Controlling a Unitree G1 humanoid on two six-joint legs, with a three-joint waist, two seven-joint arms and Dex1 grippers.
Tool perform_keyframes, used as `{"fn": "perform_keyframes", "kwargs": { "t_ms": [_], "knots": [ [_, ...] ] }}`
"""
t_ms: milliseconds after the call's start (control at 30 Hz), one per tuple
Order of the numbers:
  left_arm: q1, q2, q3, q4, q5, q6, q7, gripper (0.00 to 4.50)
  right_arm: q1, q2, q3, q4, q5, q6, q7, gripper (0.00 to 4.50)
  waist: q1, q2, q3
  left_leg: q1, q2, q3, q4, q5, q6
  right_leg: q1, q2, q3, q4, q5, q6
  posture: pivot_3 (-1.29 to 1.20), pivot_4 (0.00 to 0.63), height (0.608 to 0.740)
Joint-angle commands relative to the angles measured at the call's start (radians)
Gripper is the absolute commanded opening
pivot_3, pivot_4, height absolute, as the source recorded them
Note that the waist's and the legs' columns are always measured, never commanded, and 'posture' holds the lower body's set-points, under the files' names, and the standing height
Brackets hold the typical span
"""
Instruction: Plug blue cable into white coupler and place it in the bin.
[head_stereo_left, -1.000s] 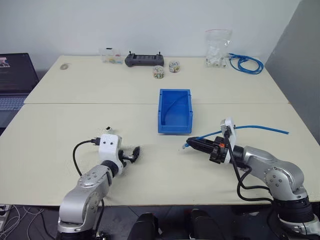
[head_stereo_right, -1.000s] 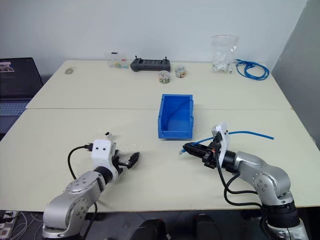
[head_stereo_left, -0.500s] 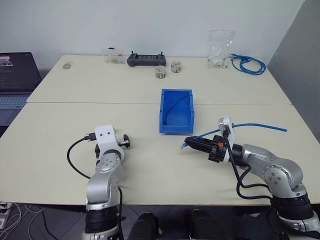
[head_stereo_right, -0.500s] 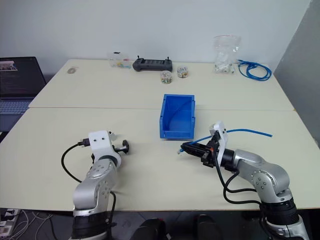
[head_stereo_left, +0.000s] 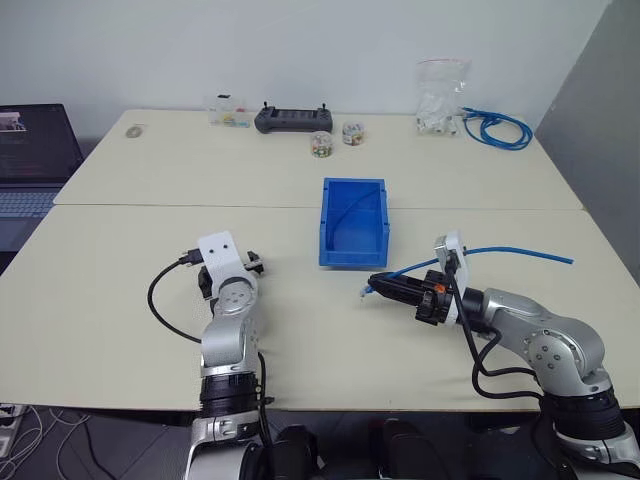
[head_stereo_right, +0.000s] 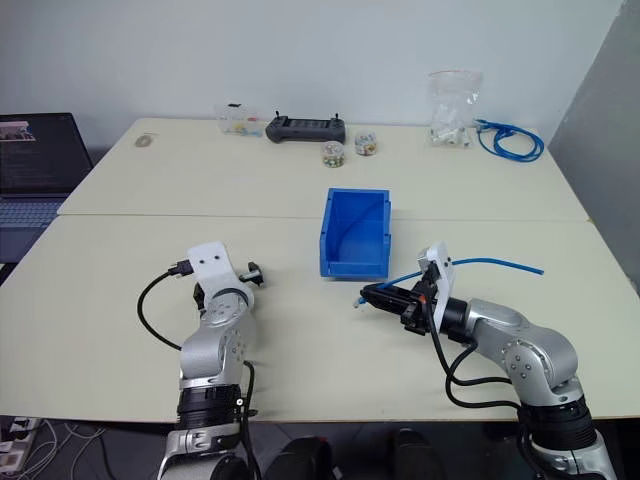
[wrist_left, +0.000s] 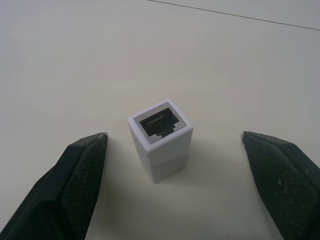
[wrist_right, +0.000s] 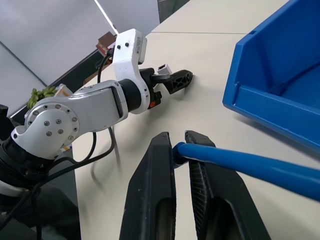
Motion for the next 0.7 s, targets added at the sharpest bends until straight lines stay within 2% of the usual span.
{"fn": "perform_keyframes", "kwargs": {
  "t_ms": [33, 533, 700],
  "knots": [
    [0.002, -0.009, 0.012, -0.02, 0.015, -0.017, 0.019, 4.02, -0.009, -0.007, -0.019, -0.036, 0.005, -0.006, 0.006, 0.11, 0.0, 0.0, 0.0, 0.0, 0.0, 0.0, 0.0, 0.0, 0.0, 0.0, 0.0, 0.0, 0.0, 0.0, 0.0, 0.0, 0.15, 0.74],
    [0.037, -0.016, 0.02, -0.044, 0.025, -0.011, 0.028, 1.0, -0.004, -0.003, -0.016, -0.036, 0.002, -0.011, 0.007, 0.11, 0.0, 0.0, 0.0, 0.0, 0.0, 0.0, 0.0, 0.0, 0.0, 0.0, 0.0, 0.0, 0.0, 0.0, 0.0, 0.0, 0.15, 0.74],
    [0.098, -0.011, -0.002, -0.096, 0.02, 0.015, -0.019, 0.95, 0.003, -0.005, -0.019, -0.043, -0.002, -0.015, 0.001, 0.11, -0.001, 0.0, 0.0, 0.0, 0.0, 0.0, 0.0, 0.0, 0.0, 0.0, 0.0, 0.001, 0.0, 0.0, 0.0, 0.0, 0.15, 0.74]
  ]
}}
